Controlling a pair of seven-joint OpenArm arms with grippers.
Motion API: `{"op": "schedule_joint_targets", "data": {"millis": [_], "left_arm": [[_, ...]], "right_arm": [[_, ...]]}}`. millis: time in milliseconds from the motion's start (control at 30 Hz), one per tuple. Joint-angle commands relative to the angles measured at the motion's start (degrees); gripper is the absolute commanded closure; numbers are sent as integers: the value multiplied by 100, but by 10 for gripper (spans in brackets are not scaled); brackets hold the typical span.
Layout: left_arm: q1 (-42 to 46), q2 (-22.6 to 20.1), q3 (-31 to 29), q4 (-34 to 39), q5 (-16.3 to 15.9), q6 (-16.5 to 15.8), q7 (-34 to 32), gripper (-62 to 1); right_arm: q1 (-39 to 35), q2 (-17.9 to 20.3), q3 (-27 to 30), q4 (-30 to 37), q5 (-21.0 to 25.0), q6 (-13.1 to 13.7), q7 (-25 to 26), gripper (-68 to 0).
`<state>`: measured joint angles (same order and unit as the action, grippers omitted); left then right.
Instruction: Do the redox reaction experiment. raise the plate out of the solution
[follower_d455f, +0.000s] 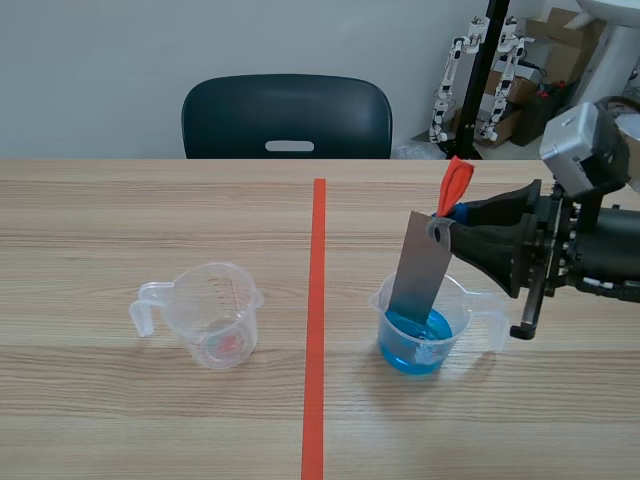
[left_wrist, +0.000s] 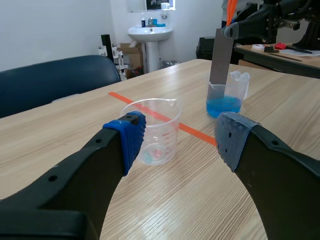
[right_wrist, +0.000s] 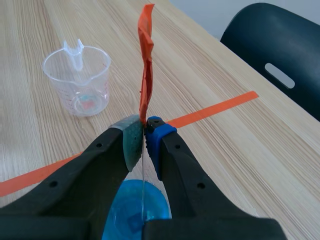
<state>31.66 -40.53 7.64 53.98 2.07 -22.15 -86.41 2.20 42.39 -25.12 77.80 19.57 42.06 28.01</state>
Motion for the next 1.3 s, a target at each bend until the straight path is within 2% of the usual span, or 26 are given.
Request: {"op": "schedule_joint_targets", "data": {"millis": [0,167,333,433,500,600,767,967,1267], "left_arm": [[103,-293,-15,216,-153,-7,-262,-306],[358,-1084,-17,466,-485,-9,-262,-225],[352,-1655,-31,588,-852,-9,-262,-93],[214,-1869,-94,616,-962,-11,-262,-70],[33,-1976,-116,616,-1001,-63,-24,-70],[-356,-2116,-127,625,-1143,-439,444,-42],[-1156,-2269,-125,691,-1156,-1051,1012,-38],[-2026,-2227,-111,1147,-1156,-1593,2365,-23],[-3191,-1899,581,2173,-1182,-1663,4030,-17]], "right_arm": [[68,149,85,155,229,66,39,-6],[33,264,83,299,535,66,-46,-6],[33,341,81,431,916,66,-439,-6],[33,404,79,540,1154,66,-688,-6],[33,457,79,614,1316,66,-822,-6],[33,540,79,748,1429,66,-962,-6],[33,778,79,999,1742,66,-1193,-6],[33,1139,79,1340,2166,66,-1384,-6],[33,1720,79,1751,2822,66,-1530,-6]]}}
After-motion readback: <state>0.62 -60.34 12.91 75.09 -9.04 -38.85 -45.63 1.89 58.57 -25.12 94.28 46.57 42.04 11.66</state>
